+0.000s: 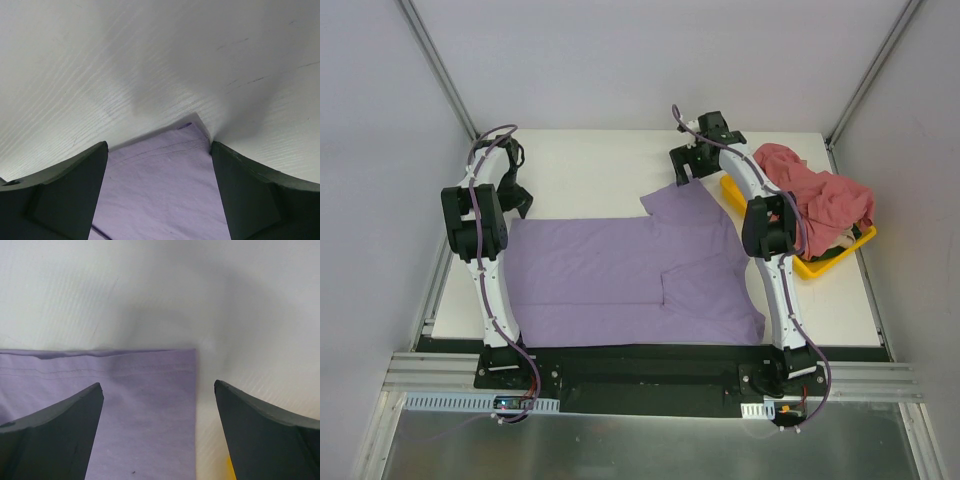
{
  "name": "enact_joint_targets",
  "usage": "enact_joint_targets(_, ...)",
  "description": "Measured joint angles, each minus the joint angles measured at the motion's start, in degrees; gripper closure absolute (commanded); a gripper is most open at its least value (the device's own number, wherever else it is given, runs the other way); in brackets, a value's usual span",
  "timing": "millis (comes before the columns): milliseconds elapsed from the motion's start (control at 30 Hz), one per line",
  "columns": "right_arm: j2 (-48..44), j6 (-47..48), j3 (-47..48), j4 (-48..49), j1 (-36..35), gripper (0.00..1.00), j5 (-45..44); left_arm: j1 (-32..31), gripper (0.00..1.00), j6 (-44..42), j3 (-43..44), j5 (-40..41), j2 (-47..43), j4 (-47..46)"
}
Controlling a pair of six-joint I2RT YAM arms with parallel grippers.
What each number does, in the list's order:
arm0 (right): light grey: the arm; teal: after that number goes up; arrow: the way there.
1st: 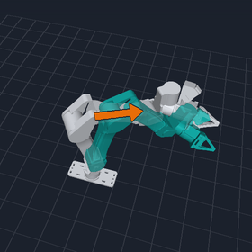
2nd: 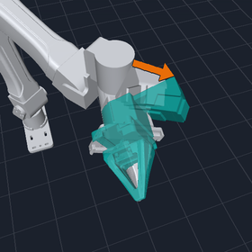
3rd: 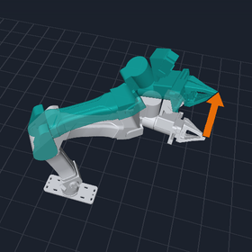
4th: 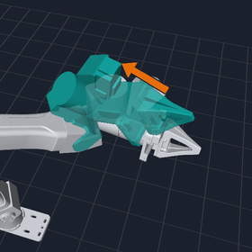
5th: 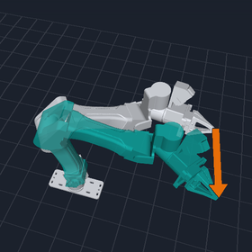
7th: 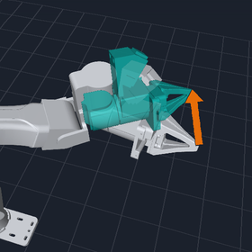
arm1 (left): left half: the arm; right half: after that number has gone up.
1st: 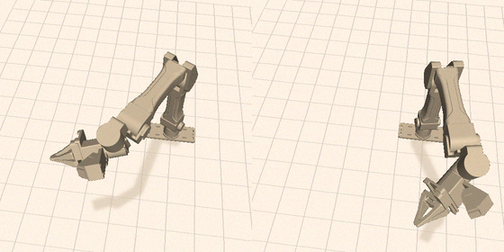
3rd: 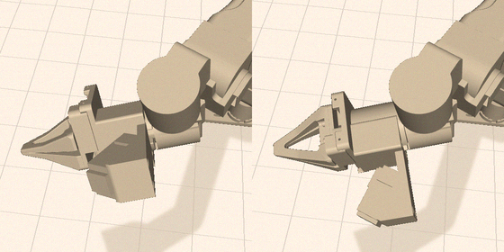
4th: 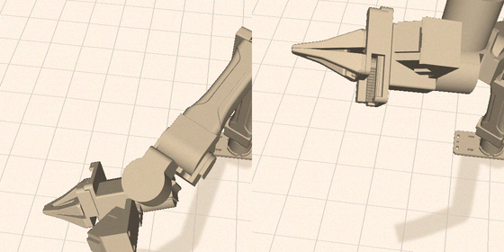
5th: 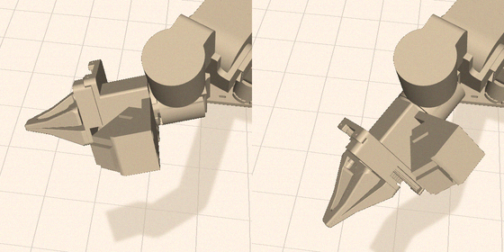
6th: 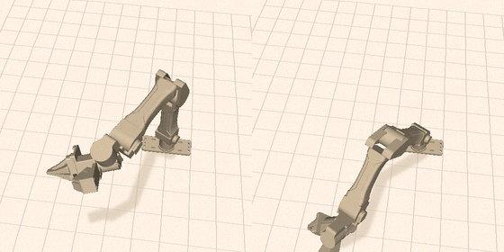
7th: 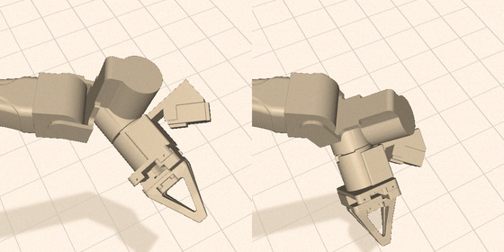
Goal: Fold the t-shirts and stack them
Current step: Grap the side of the flattened tshirt furthest away from the robot with both arms
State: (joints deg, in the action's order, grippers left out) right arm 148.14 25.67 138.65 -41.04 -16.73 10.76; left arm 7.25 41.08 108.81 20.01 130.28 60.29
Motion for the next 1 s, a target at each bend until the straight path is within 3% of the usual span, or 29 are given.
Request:
enact_joint_targets(267,-0.22,-0.39,2.12,-0.76,-0.15,0.01,0.07,0.00,0.17,0.02,0.00,-1.33,0.00,0.02)
enact_joint_targets(533,-5.46,-12.37,-6.40,0.48,2.54,0.01,2.19,0.00,0.17,0.02,0.00,-1.99,0.00,0.02)
enact_joint_targets(767,-1.70,-16.02,1.73,-2.95,2.95,0.00,2.08,0.00,0.17,0.02,0.00,-2.25,0.00,0.02)
enact_joint_targets(900,0.31,-16.28,1.46,-2.99,1.73,0.01,2.08,0.00,0.17,0.02,0.00,-3.26,0.00,0.00)
enact_joint_targets(1000,1.14,-16.68,1.55,-2.86,0.90,0.17,2.25,0.00,0.17,0.02,0.00,-3.48,0.00,0.00)
